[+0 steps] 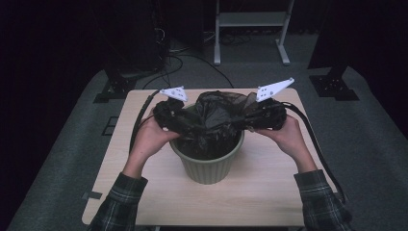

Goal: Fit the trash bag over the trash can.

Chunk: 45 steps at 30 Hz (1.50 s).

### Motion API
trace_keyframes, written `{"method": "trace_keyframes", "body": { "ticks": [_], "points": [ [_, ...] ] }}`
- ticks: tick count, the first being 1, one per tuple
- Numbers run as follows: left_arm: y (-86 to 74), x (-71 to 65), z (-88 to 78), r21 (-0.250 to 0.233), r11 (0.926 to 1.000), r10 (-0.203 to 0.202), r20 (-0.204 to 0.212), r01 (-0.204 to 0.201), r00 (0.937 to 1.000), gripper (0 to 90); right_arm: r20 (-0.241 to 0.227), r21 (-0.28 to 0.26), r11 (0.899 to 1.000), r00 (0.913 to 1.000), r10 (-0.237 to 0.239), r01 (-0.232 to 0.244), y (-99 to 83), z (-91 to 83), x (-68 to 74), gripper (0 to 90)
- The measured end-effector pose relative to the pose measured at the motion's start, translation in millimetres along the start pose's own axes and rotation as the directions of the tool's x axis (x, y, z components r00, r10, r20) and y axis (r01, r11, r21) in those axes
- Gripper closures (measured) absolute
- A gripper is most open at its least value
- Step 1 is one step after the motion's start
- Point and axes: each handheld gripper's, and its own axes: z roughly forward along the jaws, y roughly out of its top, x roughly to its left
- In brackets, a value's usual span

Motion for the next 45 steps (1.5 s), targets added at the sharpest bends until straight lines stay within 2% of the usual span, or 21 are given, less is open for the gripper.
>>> {"method": "trace_keyframes", "body": {
  "ticks": [3,7,12,15,18,19,21,23,25,32,35,39,45],
  "points": [
    [6.1,-3.3,12.5,0.000,0.9998,0.019,0.018,-0.019,0.9997,37.9,-0.012,0.000,1.000,0.9997,-0.022,0.022,4.3,-0.5,7.9,88.8],
    [13.6,-12.3,24.4,-0.011,0.9986,0.052,0.035,-0.052,0.9980,34.1,-0.031,-0.040,0.999,0.9991,-0.029,0.027,9.0,-5.1,13.7,89.2],
    [19.1,-22.3,28.1,-0.020,0.9950,0.099,0.047,-0.098,0.9940,28.9,-0.032,-0.039,0.999,0.9989,-0.035,0.033,15.1,-1.0,15.2,89.3],
    [21.3,-24.9,27.8,-0.027,0.9931,0.116,0.050,-0.114,0.9920,30.2,-0.031,-0.036,0.999,0.9989,-0.036,0.035,16.9,4.0,15.9,89.3],
    [22.0,-24.3,28.8,-0.010,0.9916,0.130,0.081,-0.129,0.9882,54.3,-0.046,-0.053,0.998,0.9984,-0.034,0.032,17.4,8.1,16.0,89.0],
    [21.3,-24.3,28.4,-0.004,0.9914,0.131,0.090,-0.131,0.9873,64.8,-0.045,-0.053,0.998,0.9983,-0.035,0.033,17.7,8.9,16.3,86.4],
    [18.5,-24.1,25.6,0.017,0.9898,0.139,0.088,-0.141,0.9863,75.8,-0.027,-0.053,0.998,0.9992,-0.029,0.028,18.2,9.1,15.7,76.7],
    [14.7,-23.4,20.8,0.018,0.9900,0.138,0.085,-0.140,0.9868,80.2,-0.002,-0.054,0.998,0.9997,-0.025,0.025,17.4,5.6,13.7,69.5],
    [10.0,-21.6,13.5,0.018,0.9904,0.135,0.078,-0.137,0.9877,81.2,0.008,-0.054,0.998,0.9998,-0.018,0.018,15.8,-0.8,11.3,67.3],
    [-6.4,-13.4,-13.0,0.028,0.9923,0.119,0.066,-0.121,0.9907,82.3,0.087,-0.091,0.996,0.9962,0.010,-0.002,4.2,-30.5,1.4,60.0],
    [-11.9,-9.2,-23.8,0.029,0.9935,0.108,0.045,-0.110,0.9931,82.3,0.104,-0.111,0.994,0.9941,0.032,-0.020,-3.1,-42.6,-4.0,58.0],
    [-16.7,-5.4,-32.2,0.018,0.9955,0.092,0.029,-0.093,0.9953,81.9,0.103,-0.121,0.992,0.9935,0.048,-0.035,-11.8,-50.7,-6.6,55.6],
    [-20.9,0.8,-31.6,0.032,0.9970,0.070,0.014,-0.070,0.9975,81.1,0.113,-0.118,0.992,0.9921,0.054,-0.041,-21.4,-59.3,-3.4,52.9]
  ]
}}
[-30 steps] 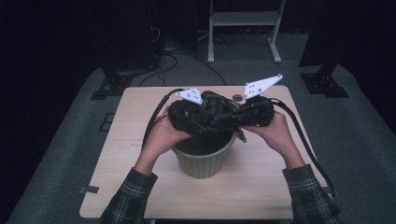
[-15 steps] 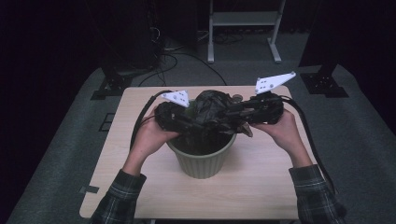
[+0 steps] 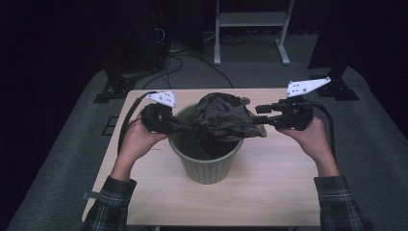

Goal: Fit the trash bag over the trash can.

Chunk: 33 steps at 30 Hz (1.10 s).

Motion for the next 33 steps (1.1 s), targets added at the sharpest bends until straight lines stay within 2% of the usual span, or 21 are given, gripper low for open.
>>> {"method": "trace_keyframes", "body": {
  "ticks": [10,13,17,19,21,22,23,25,29,33],
  "points": [
    [-3.2,8.2,5.4,0.007,0.9993,-0.037,-0.008,0.037,0.9993,81.1,-0.034,-0.011,1.000,0.9994,0.001,-0.001,-11.9,-10.1,7.5,51.6],
    [-4.3,11.5,4.8,0.006,0.9989,-0.046,-0.016,0.046,0.9988,81.2,-0.059,-0.019,1.000,0.9983,-0.008,0.007,-14.6,-10.8,11.1,51.0],
    [-4.5,14.1,4.6,0.008,0.9987,-0.050,-0.023,0.050,0.9985,81.1,-0.114,-0.017,1.000,0.9932,-0.024,0.022,-15.5,-1.2,17.5,50.8],
    [-4.6,14.8,5.1,0.006,0.9985,-0.053,-0.023,0.053,0.9983,80.7,-0.134,-0.015,1.000,0.9907,-0.023,0.022,-15.5,7.2,18.6,57.3],
    [-5.0,14.1,5.1,0.005,0.9987,-0.051,-0.035,0.051,0.9981,77.0,-0.147,-0.011,1.000,0.9887,-0.030,0.029,-15.2,15.0,18.7,67.5],
    [-5.5,13.3,4.3,-0.003,0.9987,-0.051,-0.049,0.051,0.9975,72.5,-0.154,-0.009,0.999,0.9876,-0.031,0.030,-14.9,18.4,19.2,77.4],
    [-6.1,12.4,2.8,-0.013,0.9985,-0.053,-0.061,0.053,0.9967,66.2,-0.157,-0.004,0.999,0.9869,-0.037,0.037,-14.4,21.8,19.6,82.4],
    [-7.0,9.3,-2.8,-0.028,0.9988,-0.041,-0.077,0.039,0.9962,60.5,-0.163,0.006,0.999,0.9858,-0.039,0.041,-13.0,28.2,20.0,88.4],
    [-6.2,0.0,-18.7,-0.069,0.9975,-0.019,-0.110,0.011,0.9938,42.8,-0.168,0.013,0.999,0.9851,-0.038,0.040,-9.4,38.4,19.7,89.7],
    [1.2,-12.3,-31.9,-0.089,0.9954,0.025,-0.114,-0.035,0.9932,35.1,-0.168,0.011,0.999,0.9851,-0.038,0.040,-4.8,47.0,19.5,89.7]
  ]
}}
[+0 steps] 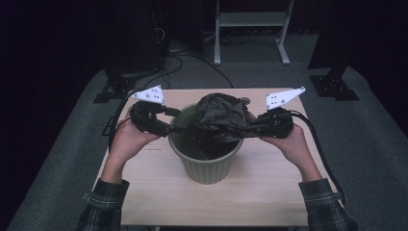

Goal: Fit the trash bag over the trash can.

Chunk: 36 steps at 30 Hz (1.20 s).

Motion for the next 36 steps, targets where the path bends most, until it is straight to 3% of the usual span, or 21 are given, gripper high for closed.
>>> {"method": "trace_keyframes", "body": {
  "ticks": [6,9,15,18,20,23,27,36],
  "points": [
    [20.0,-19.3,1.1,-0.028,0.9970,0.073,0.038,-0.072,0.9966,32.0,-0.005,0.004,1.000,1.0000,-0.001,0.001,6.6,9.8,-1.2,89.8],
    [30.9,-24.7,12.6,-0.025,0.9946,0.102,0.052,-0.101,0.9934,31.9,-0.009,0.008,1.000,1.0000,-0.001,0.001,8.3,12.6,-1.1,89.7],
    [44.0,-27.2,41.5,0.000,0.9924,0.123,0.073,-0.123,0.9897,36.2,-0.010,0.005,1.000,0.9999,-0.004,0.004,10.7,12.9,0.3,89.8],
    [44.6,-23.7,49.1,0.009,0.9943,0.105,0.097,-0.107,0.9897,56.3,-0.008,0.003,1.000,0.9999,-0.007,0.007,10.9,9.8,0.7,88.9],
    [43.4,-21.7,50.3,0.030,0.9944,0.098,0.094,-0.101,0.9907,73.1,0.003,0.001,1.000,1.0000,-0.006,0.006,10.0,5.6,0.6,81.8],
    [37.8,-18.4,48.1,0.032,0.9970,0.067,0.097,-0.070,0.9930,87.5,0.026,-0.016,1.000,0.9995,0.017,-0.017,6.0,-5.3,-2.2,70.0],
    [31.1,-15.5,41.4,0.027,0.9981,0.052,0.088,-0.055,0.9948,89.1,0.060,-0.027,0.999,0.9972,0.043,-0.041,-1.5,-21.7,-5.8,61.1],
    [14.4,-8.3,17.2,-0.001,1.0000,0.008,0.069,-0.008,0.9976,89.0,0.127,-0.011,0.996,0.9875,0.093,-0.093,-28.5,-45.5,-14.5,53.7]
  ]
}}
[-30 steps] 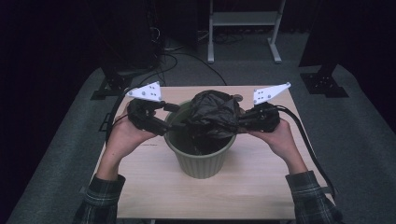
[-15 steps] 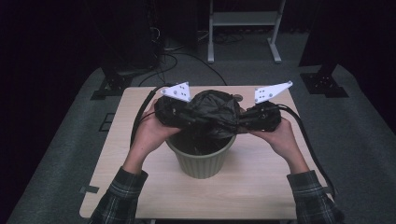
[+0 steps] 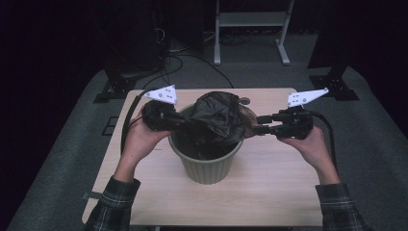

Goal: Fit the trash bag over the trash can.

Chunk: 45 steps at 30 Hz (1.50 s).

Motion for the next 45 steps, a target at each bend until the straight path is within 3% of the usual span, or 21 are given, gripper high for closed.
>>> {"method": "trace_keyframes", "body": {
  "ticks": [6,9,15,21,24,25,29,33,38,45],
  "points": [
    [-7.1,3.5,-10.1,-0.010,0.9998,-0.017,-0.010,0.017,0.9998,88.3,0.048,0.003,0.999,0.9975,0.052,-0.053,-20.9,-10.1,-14.0,50.6],
    [-7.3,3.7,-10.3,-0.010,0.9998,-0.019,-0.007,0.018,0.9998,88.1,0.051,0.003,0.997,0.9956,0.079,-0.079,-27.6,-9.9,-20.1,50.5],
    [-7.6,4.1,-8.9,-0.013,0.9996,-0.023,-0.003,0.023,0.9997,87.6,0.046,0.027,0.993,0.9926,0.112,-0.114,-35.1,-0.7,-25.3,49.2],
    [-9.7,5.0,-9.5,-0.013,0.9996,-0.024,0.000,0.024,0.9997,87.5,0.003,0.039,0.989,0.9897,0.143,-0.143,-39.0,8.2,-26.4,51.3],
    [-10.7,5.4,-9.3,-0.013,0.9996,-0.026,0.002,0.026,0.9997,87.4,-0.014,0.045,0.989,0.9900,0.140,-0.140,-39.3,13.1,-26.0,60.8],
    [-11.2,5.5,-9.2,-0.011,0.9996,-0.027,0.002,0.028,0.9996,87.5,-0.020,0.047,0.990,0.9905,0.136,-0.135,-39.4,14.3,-25.9,69.2],
    [-13.2,6.1,-10.1,-0.017,0.9991,-0.038,0.001,0.038,0.9993,87.5,-0.024,0.047,0.995,0.9958,0.089,-0.088,-39.1,17.8,-22.1,88.8],
    [-17.2,7.5,-16.9,-0.036,0.9977,-0.057,-0.003,0.057,0.9984,87.5,-0.010,0.042,0.997,0.9976,0.068,-0.068,-37.4,14.4,-18.1,89.8],
    [-29.2,11.2,-34.2,-0.059,0.9946,-0.087,-0.020,0.085,0.9960,87.7,0.007,0.017,0.999,0.9989,0.046,-0.046,-35.5,-2.4,-12.8,89.9],
    [-58.6,16.3,-63.0,-0.108,0.9829,-0.155,-0.045,0.149,0.9869,87.8,0.048,-0.008,0.999,0.9982,0.036,-0.036,-39.7,-32.1,-7.6,89.9]
  ]
}}
